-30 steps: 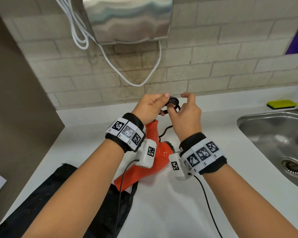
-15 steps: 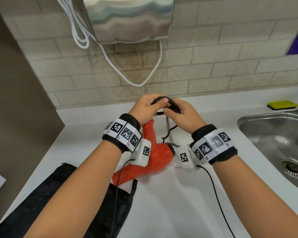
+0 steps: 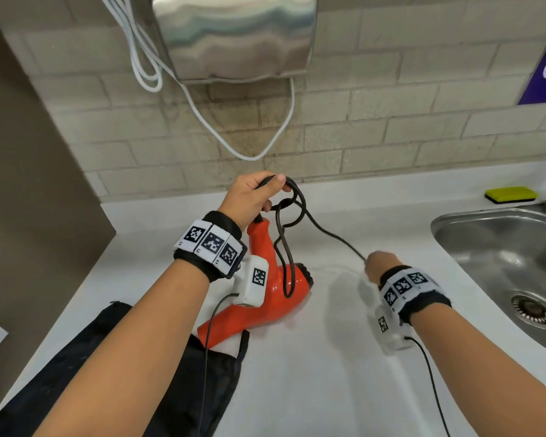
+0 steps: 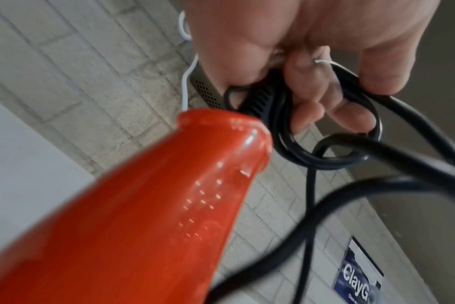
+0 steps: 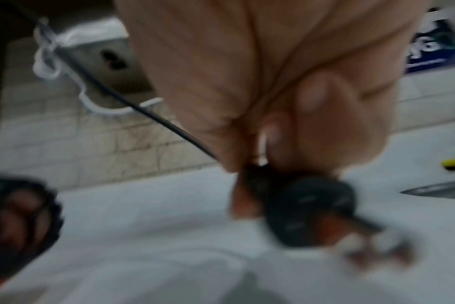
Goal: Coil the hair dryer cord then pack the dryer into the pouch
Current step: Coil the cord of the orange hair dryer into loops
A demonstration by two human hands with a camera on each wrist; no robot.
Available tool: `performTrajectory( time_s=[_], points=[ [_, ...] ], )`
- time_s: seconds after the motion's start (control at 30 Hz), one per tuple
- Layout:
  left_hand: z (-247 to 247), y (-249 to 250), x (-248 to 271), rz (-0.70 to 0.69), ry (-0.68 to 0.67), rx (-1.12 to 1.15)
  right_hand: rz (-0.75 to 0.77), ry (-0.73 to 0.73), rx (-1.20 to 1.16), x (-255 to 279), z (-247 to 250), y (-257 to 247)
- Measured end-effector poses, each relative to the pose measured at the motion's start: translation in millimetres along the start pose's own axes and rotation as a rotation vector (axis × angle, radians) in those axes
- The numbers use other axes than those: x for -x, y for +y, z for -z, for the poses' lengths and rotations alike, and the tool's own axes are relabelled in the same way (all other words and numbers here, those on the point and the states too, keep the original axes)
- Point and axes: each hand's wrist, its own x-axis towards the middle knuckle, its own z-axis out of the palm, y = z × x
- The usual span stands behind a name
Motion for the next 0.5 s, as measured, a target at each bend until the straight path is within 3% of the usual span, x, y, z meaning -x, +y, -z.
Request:
performTrajectory(
  time_s=[0.1,0.23,0.33,0.4,0.5],
  points=[
    [-1.8,-0.1,-0.6,0.028,0.007,0.052,0.145,-0.127,-0.001,6.1,-9.4,-8.3],
    [-2.7,-2.3,-2.4,0.049,0.002,0.114,0.579,0.097,-0.335,20.2,5.4,-43.9],
    [-2.2,-3.0,-3.2,0.064,0.004,0.149,0.843,0.034,-0.569,40.0,23.4,-76.8],
    [-2.8,-2.0,-3.5,0.074,0.005,0.165,0.894,-0.082,-0.579,46.6,26.5,-89.2],
    [-3.7,-2.2,-3.8,0.082,0.005,0.188,0.853,-0.168,-0.546,46.4,21.8,-98.7]
  ],
)
